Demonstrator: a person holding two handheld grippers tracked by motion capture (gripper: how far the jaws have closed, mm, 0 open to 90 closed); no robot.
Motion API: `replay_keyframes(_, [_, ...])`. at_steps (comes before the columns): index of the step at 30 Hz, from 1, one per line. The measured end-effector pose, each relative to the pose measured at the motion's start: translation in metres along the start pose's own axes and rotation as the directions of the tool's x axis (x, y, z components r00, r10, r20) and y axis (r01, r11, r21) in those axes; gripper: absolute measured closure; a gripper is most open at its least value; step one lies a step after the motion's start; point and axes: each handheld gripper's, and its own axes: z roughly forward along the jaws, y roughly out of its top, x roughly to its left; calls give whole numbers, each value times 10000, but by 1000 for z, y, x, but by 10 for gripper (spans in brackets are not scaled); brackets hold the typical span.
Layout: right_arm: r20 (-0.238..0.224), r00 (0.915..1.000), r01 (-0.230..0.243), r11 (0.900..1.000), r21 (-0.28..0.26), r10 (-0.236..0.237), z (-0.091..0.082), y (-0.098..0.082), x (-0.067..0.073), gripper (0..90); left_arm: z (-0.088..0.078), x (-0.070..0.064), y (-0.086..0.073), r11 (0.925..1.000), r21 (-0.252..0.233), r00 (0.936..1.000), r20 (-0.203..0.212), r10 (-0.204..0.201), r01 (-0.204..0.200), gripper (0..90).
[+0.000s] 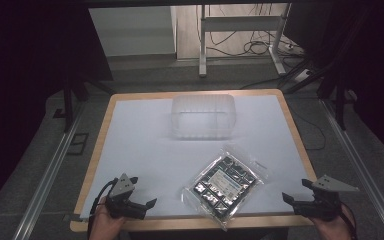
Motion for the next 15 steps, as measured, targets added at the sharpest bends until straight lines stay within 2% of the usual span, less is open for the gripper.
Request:
replay_keyframes(4, [40,9999,157,9996,218,-158,4,-1,-1,91,-1,1,-1,9999,-99,10000,15,-68,68,0])
replay_keyframes(5, [-25,9998,214,9994,275,-214,5,-2,-1,91,-1,1,-1,9999,-111,10000,-8,-20,20,0])
replay_keyframes(6, [-83,9997,252,9991,329,-250,6,-2,0,89,0,0,-1,9998,-68,9998,-108,193,-193,0])
replay_keyframes(9, [-92,9995,320,9990,296,-318,6,-1,1,88,0,-1,-1,9994,-17,9994,-124,336,-336,0])
replay_keyframes(15, [-277,9995,187,9992,353,-178,7,-2,0,79,0,-1,-1,9995,-89,9994,-164,302,-304,0])
